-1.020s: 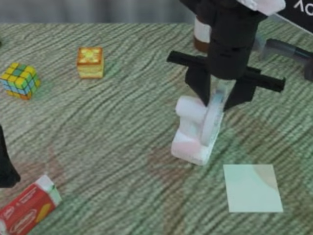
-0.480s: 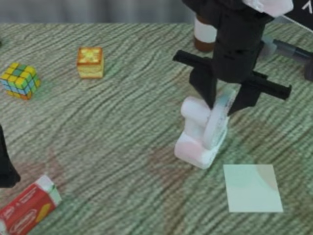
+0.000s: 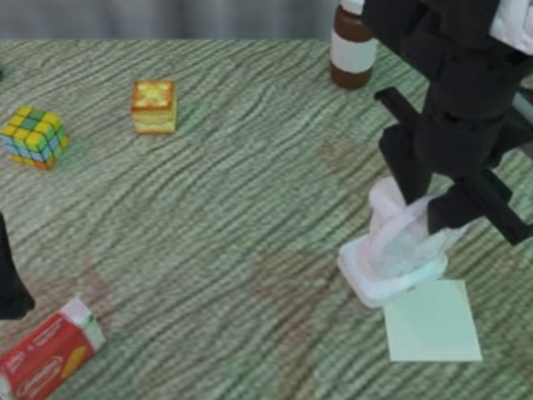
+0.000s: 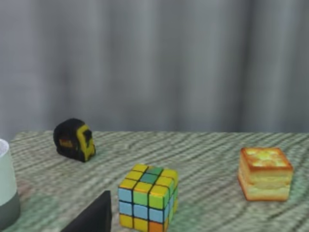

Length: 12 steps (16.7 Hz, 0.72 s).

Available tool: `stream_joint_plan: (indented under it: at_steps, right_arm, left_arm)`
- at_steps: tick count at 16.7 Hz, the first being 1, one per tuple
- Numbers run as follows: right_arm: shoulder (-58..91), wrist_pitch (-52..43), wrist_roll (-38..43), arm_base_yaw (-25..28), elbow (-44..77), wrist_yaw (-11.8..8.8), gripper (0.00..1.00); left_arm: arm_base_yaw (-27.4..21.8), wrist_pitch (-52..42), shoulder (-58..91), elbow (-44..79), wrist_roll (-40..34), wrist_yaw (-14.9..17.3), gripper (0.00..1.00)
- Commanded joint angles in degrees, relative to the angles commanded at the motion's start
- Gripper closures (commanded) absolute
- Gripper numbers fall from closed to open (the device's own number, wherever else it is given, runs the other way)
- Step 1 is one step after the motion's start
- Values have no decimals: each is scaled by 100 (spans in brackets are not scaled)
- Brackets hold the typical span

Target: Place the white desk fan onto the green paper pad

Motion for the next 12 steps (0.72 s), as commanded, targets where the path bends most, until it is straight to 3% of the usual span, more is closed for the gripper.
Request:
stream_joint_plan:
  at_steps: [6,12]
  right_arm:
    - [-1003,233,2172,-60,-1234,12,100]
    - [-1204,286,2500,-75,-1476,14,100]
  left_arm:
    - [0,0,0,0,0,0,0]
    - [0,0,0,0,0,0,0]
